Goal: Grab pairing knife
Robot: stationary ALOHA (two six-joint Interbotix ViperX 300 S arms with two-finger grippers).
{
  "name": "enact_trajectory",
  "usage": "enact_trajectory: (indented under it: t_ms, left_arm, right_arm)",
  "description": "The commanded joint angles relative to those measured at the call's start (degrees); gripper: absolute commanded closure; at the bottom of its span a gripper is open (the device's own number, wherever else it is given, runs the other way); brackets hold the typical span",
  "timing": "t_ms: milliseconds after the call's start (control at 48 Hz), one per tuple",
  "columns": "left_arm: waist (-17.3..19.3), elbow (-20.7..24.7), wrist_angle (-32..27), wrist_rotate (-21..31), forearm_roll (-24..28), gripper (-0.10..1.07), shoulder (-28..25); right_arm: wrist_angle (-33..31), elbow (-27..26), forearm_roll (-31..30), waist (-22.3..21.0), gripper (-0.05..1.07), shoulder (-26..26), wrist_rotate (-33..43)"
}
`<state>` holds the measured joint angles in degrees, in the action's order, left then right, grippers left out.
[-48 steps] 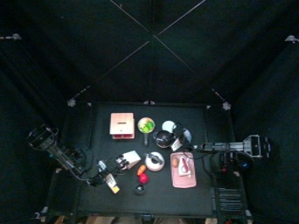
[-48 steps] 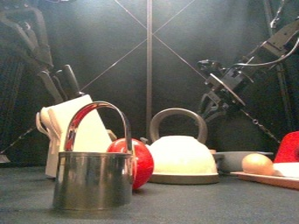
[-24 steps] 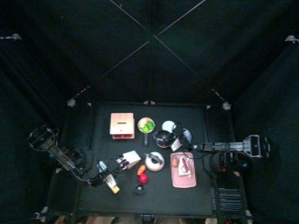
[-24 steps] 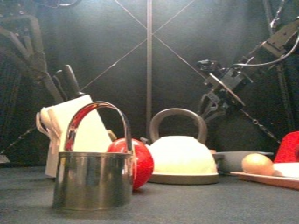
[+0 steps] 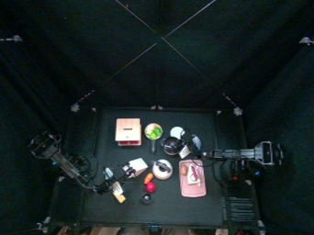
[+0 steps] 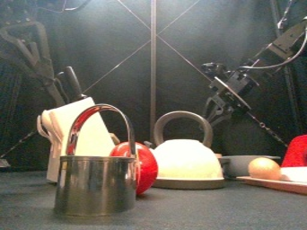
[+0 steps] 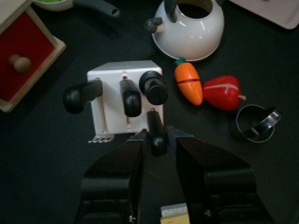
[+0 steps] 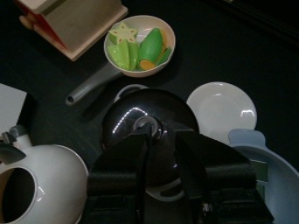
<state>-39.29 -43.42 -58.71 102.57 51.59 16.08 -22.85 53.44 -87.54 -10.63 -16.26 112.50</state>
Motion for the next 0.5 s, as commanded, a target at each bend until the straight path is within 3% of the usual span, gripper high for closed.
enact_trajectory:
  t_ms: [0, 292, 479]
  left_arm:
    - [0.7, 0.4, 1.0, 0.0, 0.6, 0.30, 0.1]
    - [1.0, 0.0, 1.2, 0.0, 0.4, 0.40, 0.1]
    - [1.3, -0.2, 1.2, -0.1, 0.4, 0.47, 0.1]
  right_arm:
    - [0.1, -1.2, -0.2, -0.4, 0.38, -0.6, -0.1]
    - [0.2, -1.5, -0.2, -0.4, 0.38, -0.5, 0.0]
    - [3.5, -4.0, -1.3, 0.1, 0.38, 0.8, -0.1]
